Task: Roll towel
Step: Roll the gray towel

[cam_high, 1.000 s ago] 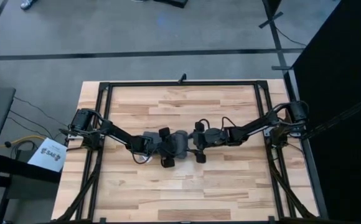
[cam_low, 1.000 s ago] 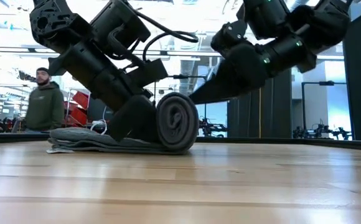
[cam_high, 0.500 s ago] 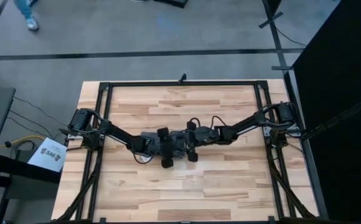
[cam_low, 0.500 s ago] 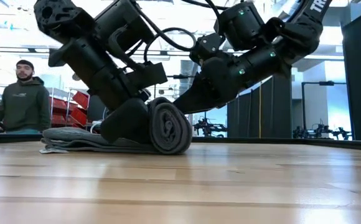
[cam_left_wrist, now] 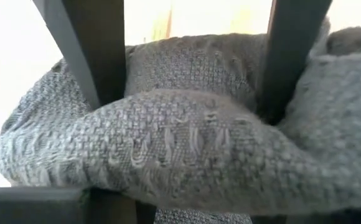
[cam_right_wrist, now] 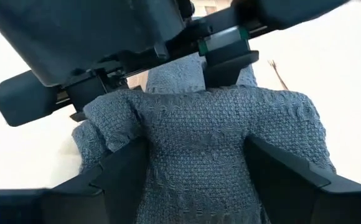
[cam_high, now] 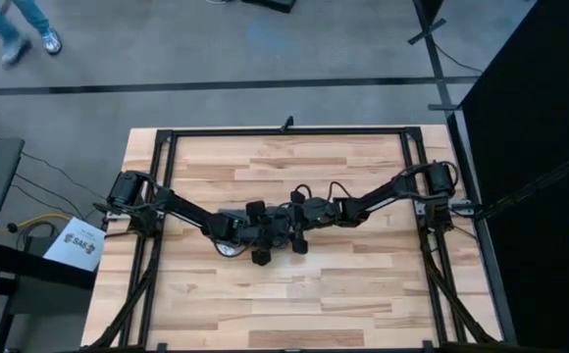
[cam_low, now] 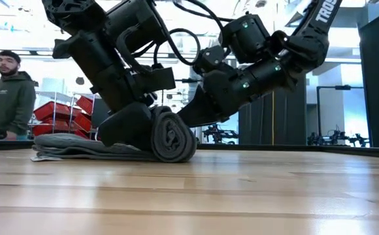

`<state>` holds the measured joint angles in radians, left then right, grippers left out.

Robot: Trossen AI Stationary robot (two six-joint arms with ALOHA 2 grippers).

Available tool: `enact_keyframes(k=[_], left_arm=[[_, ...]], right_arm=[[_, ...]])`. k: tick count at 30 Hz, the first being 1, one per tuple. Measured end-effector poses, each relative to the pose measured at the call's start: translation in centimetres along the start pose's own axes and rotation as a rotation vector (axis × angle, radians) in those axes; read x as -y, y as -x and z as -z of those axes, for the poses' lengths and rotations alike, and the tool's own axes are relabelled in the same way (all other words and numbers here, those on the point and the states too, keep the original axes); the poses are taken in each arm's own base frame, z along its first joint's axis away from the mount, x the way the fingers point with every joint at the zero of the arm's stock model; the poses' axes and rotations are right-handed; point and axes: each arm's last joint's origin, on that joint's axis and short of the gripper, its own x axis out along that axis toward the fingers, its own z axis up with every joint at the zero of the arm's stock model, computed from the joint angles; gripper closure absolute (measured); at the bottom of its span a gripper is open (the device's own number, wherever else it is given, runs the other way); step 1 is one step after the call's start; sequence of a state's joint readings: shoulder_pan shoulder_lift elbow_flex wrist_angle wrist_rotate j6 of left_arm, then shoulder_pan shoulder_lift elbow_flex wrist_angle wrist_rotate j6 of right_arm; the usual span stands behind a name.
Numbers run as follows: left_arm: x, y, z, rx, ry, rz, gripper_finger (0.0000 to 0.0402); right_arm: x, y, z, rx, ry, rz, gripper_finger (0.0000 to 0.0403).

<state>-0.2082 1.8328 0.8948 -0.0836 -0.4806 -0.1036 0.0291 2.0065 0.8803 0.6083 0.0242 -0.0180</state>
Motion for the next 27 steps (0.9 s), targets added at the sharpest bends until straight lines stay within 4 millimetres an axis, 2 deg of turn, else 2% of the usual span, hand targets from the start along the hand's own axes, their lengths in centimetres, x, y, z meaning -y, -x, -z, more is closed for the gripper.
enact_keyframes(k=[10,20,27], left_arm=[[-1.1,2.1,-0.2,-0.016,0.02,0.014,0.0228],[-1.0,2.5,0.1,-0.05,0.098,-0.001,0.0228],[-1.4,5.3,-0.2,-0.039,0.156,0.008,0.0228]], right_arm=[[0.7,-0.4,0.9,-0.042,-0.021,0.007,0.0145],[0.5,-0.4,1.1,-0.057,-0.016,0.013,0.0145],[0.5,-0.4,1.3,-0.074,-0.015,0.013,0.0145]])
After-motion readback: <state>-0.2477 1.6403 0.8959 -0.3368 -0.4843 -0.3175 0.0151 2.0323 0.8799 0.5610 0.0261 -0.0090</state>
